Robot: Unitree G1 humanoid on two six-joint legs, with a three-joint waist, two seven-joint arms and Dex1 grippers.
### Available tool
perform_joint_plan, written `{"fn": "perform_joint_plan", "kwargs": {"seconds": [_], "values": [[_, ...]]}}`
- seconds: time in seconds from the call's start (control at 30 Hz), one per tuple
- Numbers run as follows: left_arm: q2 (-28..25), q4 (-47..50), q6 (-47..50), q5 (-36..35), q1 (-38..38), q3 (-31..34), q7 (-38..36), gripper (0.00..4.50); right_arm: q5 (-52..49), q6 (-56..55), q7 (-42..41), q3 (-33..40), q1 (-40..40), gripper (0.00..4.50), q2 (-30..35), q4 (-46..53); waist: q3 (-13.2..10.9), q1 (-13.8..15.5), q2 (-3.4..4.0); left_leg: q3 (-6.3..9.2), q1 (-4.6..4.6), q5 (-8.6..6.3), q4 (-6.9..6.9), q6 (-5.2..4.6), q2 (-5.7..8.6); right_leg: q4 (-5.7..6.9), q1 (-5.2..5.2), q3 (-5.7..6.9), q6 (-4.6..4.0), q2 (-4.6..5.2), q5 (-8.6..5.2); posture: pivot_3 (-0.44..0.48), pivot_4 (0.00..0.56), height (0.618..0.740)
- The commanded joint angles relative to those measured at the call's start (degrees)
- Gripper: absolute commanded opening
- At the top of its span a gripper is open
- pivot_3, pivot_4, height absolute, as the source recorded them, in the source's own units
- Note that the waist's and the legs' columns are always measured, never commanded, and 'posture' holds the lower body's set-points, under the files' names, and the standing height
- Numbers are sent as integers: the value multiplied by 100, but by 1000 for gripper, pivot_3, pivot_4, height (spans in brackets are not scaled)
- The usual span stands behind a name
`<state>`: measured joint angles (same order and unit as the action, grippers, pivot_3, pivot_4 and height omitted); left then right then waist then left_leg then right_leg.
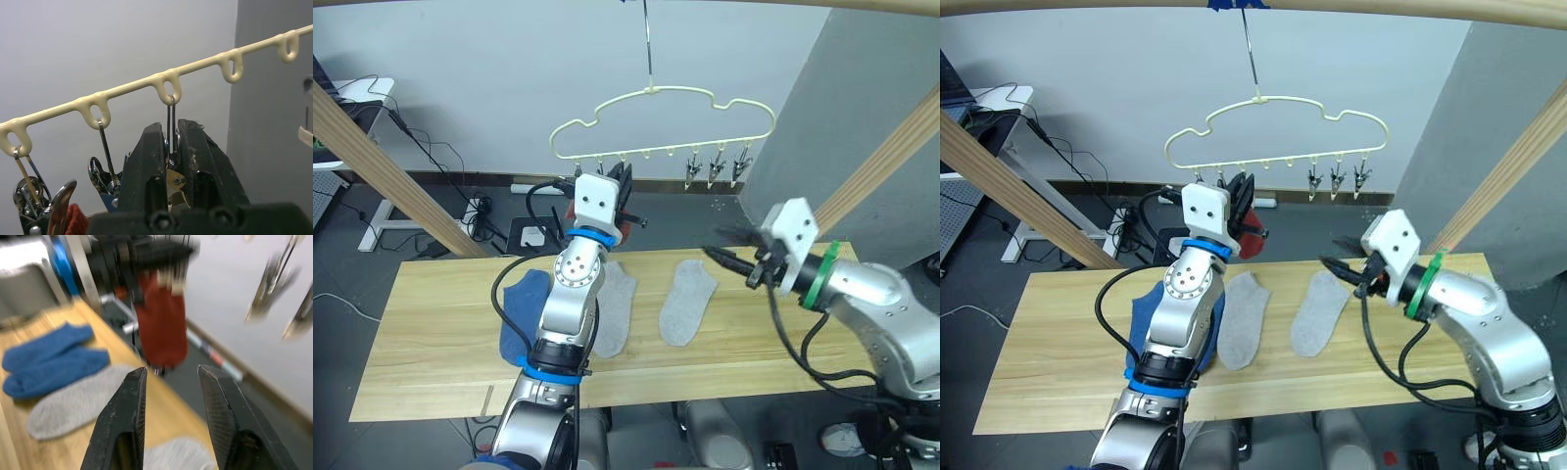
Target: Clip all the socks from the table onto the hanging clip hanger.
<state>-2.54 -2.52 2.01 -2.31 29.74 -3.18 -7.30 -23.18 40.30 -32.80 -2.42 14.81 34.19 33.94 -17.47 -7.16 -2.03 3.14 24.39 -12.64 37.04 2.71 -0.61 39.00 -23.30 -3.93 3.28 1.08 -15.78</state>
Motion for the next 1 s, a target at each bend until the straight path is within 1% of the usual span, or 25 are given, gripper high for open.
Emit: {"fn": "perform_joint_plan", "kwargs": {"seconds": [0.03,0.1,0.2,0.23,0.37,0.5,0.63,0.77,0.87,0.93,1.0], "values": [[-26,492,170,-156,-25,-60,-236,124,590,162,927,-467,-417,2593,-505,-69,1,5,-1,1,0,0,-1,0,-1,-1,0,1,0,0,0,-243,290,740],[-57,624,309,-249,-46,-66,-369,124,956,100,1354,-801,-625,3300,-872,-303,1,6,0,0,0,0,-1,0,-3,0,0,0,0,0,0,-241,290,740],[-98,794,509,-373,-80,-50,-513,124,1382,-96,1931,-1084,-788,4401,-1481,-843,0,5,0,-1,-1,0,-1,1,-5,0,-1,-2,0,0,0,-235,289,740],[-118,836,569,-422,-87,-43,-571,124,1503,-208,2111,-1121,-793,4500,-1687,-1077,0,3,0,-1,-1,0,0,1,-5,0,-1,-3,1,0,0,-231,287,740],[-189,1008,815,-620,-142,-33,-790,124,1929,-843,2870,-1035,-607,4500,-2539,-2193,0,-2,0,-1,-2,1,0,1,-6,0,-1,-2,1,-1,0,-217,284,740],[-228,1069,930,-653,-158,-19,-854,124,2152,-1373,3312,-865,-294,4500,-3085,-3180,1,-2,0,-2,-3,1,-2,2,-8,0,-1,-3,0,0,0,-207,278,740],[-232,1074,988,-664,-158,-11,-872,124,2304,-1832,3600,-714,2,4500,-3395,-4162,1,2,0,-1,-3,1,-3,2,-8,0,-1,-2,-1,1,0,-200,274,740],[-254,1086,1030,-673,-178,-7,-881,124,2254,-1954,3674,-472,232,4500,-3558,-4951,2,18,1,-1,-3,1,-5,2,-9,0,-1,-2,-1,4,1,-193,269,740],[-276,1098,1050,-688,-192,1,-890,124,2270,-1980,3516,-459,289,3914,-3519,-5178,9,28,2,-1,-3,1,-3,1,-8,3,-1,-1,-2,4,1,-188,264,740],[-291,1113,1068,-705,-200,4,-897,124,2275,-1978,3432,-472,283,3248,-3490,-5213,13,34,2,0,-4,1,-2,1,-8,4,-1,0,-2,3,2,-187,264,740],[-300,1133,1108,-733,-203,12,-908,124,2297,-1976,3351,-504,261,2459,-3455,-5217,16,44,2,1,-4,1,-2,1,-8,4,0,0,-3,3,2,-187,264,740]]}}
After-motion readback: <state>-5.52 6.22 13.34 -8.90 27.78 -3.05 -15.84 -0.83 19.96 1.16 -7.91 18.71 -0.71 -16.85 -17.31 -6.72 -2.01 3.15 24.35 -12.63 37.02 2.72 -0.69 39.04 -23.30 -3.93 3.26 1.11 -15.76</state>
